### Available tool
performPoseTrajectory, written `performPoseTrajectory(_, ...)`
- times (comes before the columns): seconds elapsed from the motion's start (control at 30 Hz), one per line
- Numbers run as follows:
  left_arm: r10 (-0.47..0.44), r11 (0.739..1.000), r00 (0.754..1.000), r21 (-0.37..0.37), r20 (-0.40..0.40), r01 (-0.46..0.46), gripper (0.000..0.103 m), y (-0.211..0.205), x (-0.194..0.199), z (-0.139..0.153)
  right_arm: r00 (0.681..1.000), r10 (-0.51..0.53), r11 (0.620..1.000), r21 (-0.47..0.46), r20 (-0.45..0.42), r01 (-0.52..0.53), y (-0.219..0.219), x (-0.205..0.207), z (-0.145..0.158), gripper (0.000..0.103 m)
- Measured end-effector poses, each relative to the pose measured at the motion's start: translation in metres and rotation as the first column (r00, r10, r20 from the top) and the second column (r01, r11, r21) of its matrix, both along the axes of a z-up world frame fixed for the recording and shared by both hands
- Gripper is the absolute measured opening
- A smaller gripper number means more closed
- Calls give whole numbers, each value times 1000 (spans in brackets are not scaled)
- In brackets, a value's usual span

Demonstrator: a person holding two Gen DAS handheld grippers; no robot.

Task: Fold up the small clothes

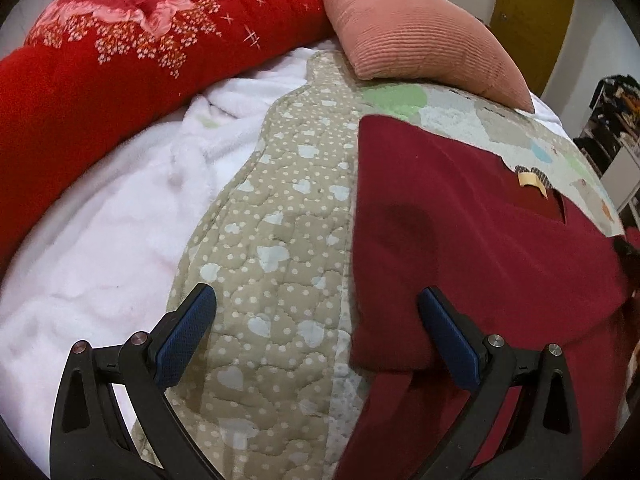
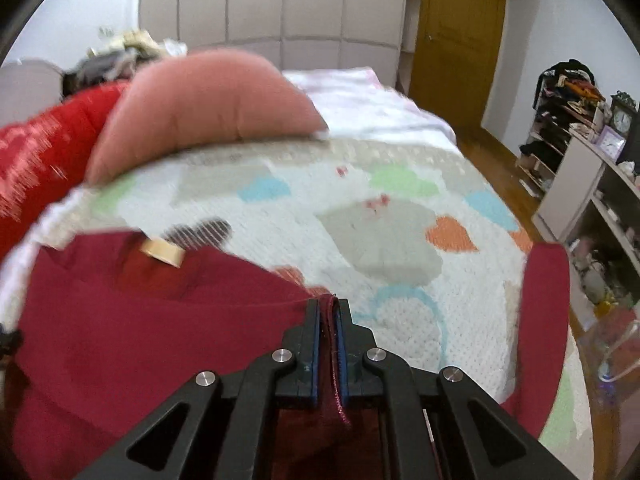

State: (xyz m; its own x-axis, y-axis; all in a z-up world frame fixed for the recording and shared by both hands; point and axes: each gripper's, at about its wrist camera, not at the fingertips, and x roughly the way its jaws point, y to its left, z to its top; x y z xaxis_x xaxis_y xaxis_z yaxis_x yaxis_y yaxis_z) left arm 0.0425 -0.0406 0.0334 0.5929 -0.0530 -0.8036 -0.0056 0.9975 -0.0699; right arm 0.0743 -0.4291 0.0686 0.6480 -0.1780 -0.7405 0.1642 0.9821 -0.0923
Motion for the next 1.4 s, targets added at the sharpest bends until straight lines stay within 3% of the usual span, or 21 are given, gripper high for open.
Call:
performPoseTrajectory(0.1, 1, 1000, 1000, 4, 6, -1, 102, 0, -1, 1, 997, -30, 999, 29, -74, 32, -10, 4, -19, 10)
performPoseTrajectory(0.2, 3, 1000, 1000, 3, 4, -3, 102, 0, 0, 1, 997, -73, 995, 63, -28, 75, -16, -19, -1, 30)
performPoseTrajectory(0.23, 4, 1000, 1000, 4, 4, -4, 102, 0, 0, 1, 998, -68, 995, 67, -9, 68, -14, -27, 6, 32)
performPoseTrajectory(0.37, 5, 1000, 1000, 14, 9, -5, 102, -1, -1, 1, 999, 28, 990, 135, 30, -32, 5, -46, 20, 33)
performPoseTrajectory(0.47, 4, 1000, 1000, 22, 13, -4, 102, -2, -1, 2, 996, 87, 972, 215, 22, -90, 19, -45, 14, 33)
performPoseTrajectory(0.67, 2, 1000, 1000, 17, 10, -2, 102, -2, -1, 1, 994, 84, 979, 194, -63, -71, 28, -28, -24, 33)
performPoseTrajectory(0.9, -4, 999, 1000, 40, 29, 3, 102, -5, -5, 5, 995, 84, 984, 162, -47, -75, 23, -53, 1, 34)
performPoseTrajectory(1.07, -5, 999, 1000, 54, 29, 3, 102, -7, -6, 5, 990, 84, 989, 129, -110, -69, 17, -67, -13, 34)
performPoseTrajectory(1.13, -4, 999, 1000, 50, 27, 3, 102, -7, -6, 6, 987, 92, 985, 159, -128, -71, 13, -74, -23, 35)
performPoseTrajectory(1.4, -48, 999, 996, 10, 72, 47, 102, -14, -19, 21, 991, 116, 976, 195, -71, -100, -7, -114, -5, 34)
